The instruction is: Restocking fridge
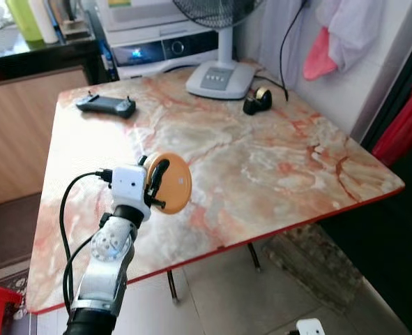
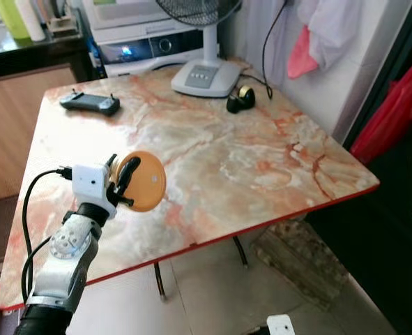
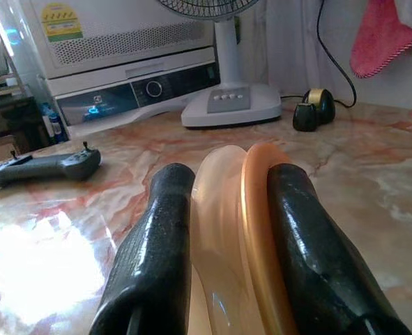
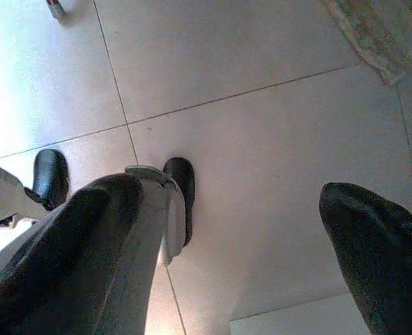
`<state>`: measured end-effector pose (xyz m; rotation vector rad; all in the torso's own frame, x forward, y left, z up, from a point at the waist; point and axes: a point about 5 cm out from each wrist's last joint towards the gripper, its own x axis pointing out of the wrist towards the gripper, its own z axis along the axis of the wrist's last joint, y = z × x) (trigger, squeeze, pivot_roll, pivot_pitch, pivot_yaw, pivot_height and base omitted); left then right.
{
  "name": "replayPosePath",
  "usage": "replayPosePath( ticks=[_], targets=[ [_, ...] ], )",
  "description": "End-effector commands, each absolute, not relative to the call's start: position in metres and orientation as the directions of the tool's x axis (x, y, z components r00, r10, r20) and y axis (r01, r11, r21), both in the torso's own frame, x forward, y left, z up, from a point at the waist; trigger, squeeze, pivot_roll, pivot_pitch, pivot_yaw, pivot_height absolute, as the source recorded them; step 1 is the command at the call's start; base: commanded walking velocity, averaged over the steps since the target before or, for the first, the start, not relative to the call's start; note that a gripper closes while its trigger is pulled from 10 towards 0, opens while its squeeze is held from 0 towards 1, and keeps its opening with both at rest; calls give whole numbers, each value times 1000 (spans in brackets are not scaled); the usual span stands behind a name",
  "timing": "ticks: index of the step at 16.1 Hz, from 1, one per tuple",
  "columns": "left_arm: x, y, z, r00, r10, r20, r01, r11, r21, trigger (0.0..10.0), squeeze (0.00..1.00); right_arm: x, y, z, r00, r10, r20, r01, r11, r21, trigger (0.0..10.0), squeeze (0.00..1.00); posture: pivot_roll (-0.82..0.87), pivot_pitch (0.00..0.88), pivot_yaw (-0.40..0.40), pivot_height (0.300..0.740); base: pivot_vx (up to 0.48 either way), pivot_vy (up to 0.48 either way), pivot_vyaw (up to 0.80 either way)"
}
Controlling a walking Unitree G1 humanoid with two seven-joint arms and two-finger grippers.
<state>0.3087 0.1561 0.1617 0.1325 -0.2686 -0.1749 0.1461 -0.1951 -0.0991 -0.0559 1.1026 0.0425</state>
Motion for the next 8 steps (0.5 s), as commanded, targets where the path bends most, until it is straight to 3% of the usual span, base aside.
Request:
replayPosePath(
  ticks=[1, 6, 8],
  targets=[
    [308, 159, 165, 944, -193, 269, 147, 973, 179, 10000, 0, 145, -195, -99, 448, 7, -894, -52, 998, -18, 10000, 0, 1, 0, 38, 740, 0, 0, -800],
    [308, 159, 166, 943, -192, 270, 144, 972, 187, 10000, 0, 146, -195, -99, 449, 8, -893, -52, 998, -18, 10000, 0, 3, 0, 35, 740, 0, 0, -800],
    [308, 159, 165, 945, -194, 265, 143, 969, 199, 10000, 0, 146, -195, -99, 449, 7, -894, -52, 998, -18, 10000, 0, 2, 0, 35, 740, 0, -458, -800]
  ],
)
